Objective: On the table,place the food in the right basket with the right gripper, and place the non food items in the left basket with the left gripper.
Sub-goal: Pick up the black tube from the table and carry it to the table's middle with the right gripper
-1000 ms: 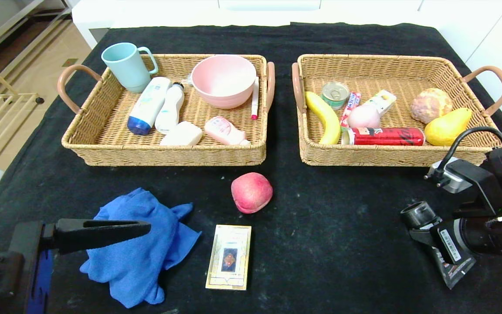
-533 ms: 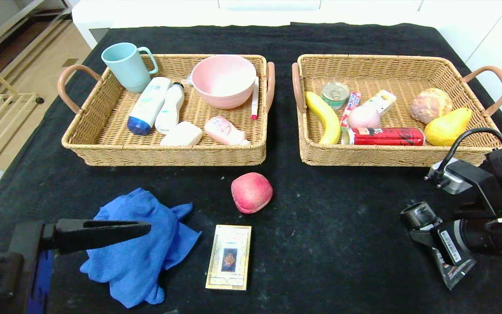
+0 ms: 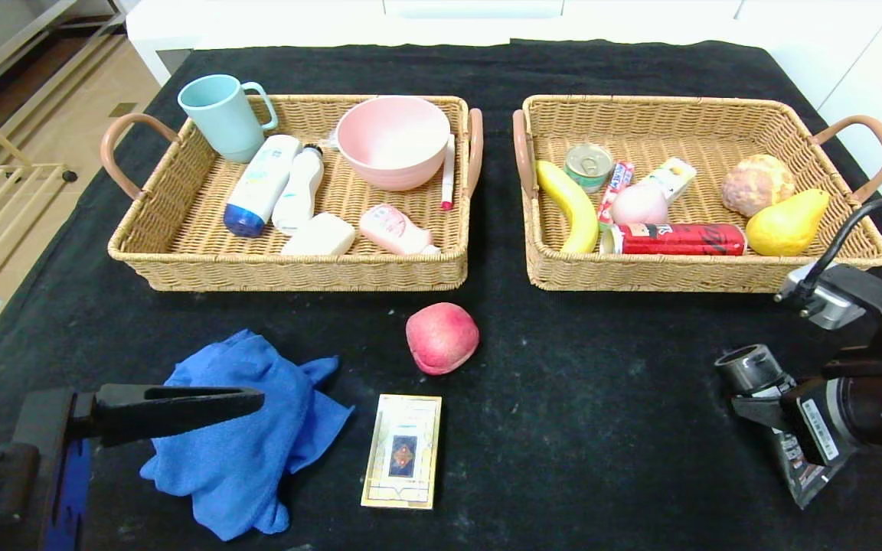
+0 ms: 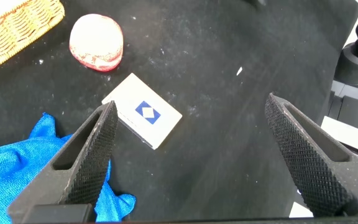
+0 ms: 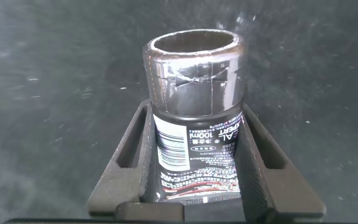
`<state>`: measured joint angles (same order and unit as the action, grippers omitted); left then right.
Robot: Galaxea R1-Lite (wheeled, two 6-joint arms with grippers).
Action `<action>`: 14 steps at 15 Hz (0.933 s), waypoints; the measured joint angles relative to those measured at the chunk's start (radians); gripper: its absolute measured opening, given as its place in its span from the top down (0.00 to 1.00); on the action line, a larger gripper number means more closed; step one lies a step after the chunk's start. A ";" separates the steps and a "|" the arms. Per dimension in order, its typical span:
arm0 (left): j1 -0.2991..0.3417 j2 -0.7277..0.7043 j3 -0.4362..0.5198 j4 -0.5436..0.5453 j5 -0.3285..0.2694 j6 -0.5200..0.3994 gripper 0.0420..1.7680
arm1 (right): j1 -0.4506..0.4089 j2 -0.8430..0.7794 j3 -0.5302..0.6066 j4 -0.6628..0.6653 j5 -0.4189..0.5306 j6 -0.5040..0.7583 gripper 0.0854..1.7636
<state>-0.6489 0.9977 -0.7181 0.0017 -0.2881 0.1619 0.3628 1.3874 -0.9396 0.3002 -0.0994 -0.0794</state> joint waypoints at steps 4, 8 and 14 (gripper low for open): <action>0.000 0.001 0.000 0.000 0.000 0.000 0.03 | 0.123 -0.042 -0.059 0.061 -0.001 0.096 0.58; 0.000 0.007 0.001 -0.002 0.002 -0.001 0.03 | 0.311 -0.005 -0.142 0.090 -0.003 0.332 0.58; 0.001 0.017 0.003 -0.002 0.003 -0.002 0.03 | 0.440 0.143 -0.279 0.065 -0.014 0.556 0.58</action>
<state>-0.6479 1.0151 -0.7149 0.0000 -0.2847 0.1602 0.8032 1.5302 -1.2189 0.3651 -0.1130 0.4770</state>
